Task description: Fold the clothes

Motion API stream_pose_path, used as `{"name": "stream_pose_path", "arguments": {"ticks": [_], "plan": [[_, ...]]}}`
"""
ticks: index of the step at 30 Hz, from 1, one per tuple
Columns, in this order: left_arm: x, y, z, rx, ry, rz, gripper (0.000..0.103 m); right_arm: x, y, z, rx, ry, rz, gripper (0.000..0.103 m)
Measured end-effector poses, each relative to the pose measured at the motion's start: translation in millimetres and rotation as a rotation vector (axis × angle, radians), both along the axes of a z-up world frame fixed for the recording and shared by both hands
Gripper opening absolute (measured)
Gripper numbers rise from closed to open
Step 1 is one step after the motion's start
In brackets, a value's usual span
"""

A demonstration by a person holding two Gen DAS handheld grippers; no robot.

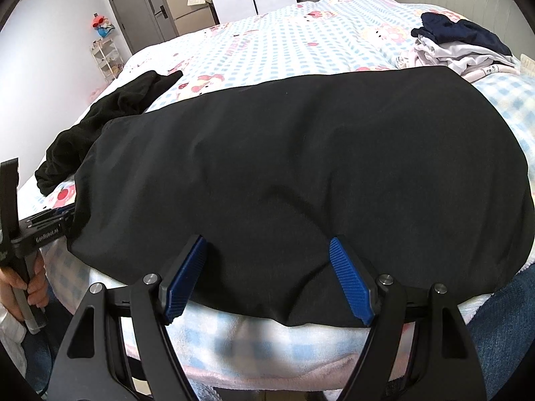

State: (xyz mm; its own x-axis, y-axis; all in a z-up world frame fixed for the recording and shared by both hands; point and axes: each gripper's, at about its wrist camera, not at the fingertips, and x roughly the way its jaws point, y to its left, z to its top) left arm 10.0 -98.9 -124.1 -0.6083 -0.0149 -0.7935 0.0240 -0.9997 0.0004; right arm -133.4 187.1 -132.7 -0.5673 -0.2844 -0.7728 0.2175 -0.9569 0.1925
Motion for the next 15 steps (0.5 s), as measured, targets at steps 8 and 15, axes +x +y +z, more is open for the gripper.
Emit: {"name": "stream_pose_path", "arguments": {"ticks": [8, 15], "plan": [[14, -17, 16, 0.009, 0.061, 0.14, 0.006, 0, -1, -2, 0.005, 0.013, -0.003, 0.078], [21, -29, 10, -0.033, 0.042, 0.237, 0.005, 0, 2, -4, 0.014, 0.018, -0.003, 0.077]]}}
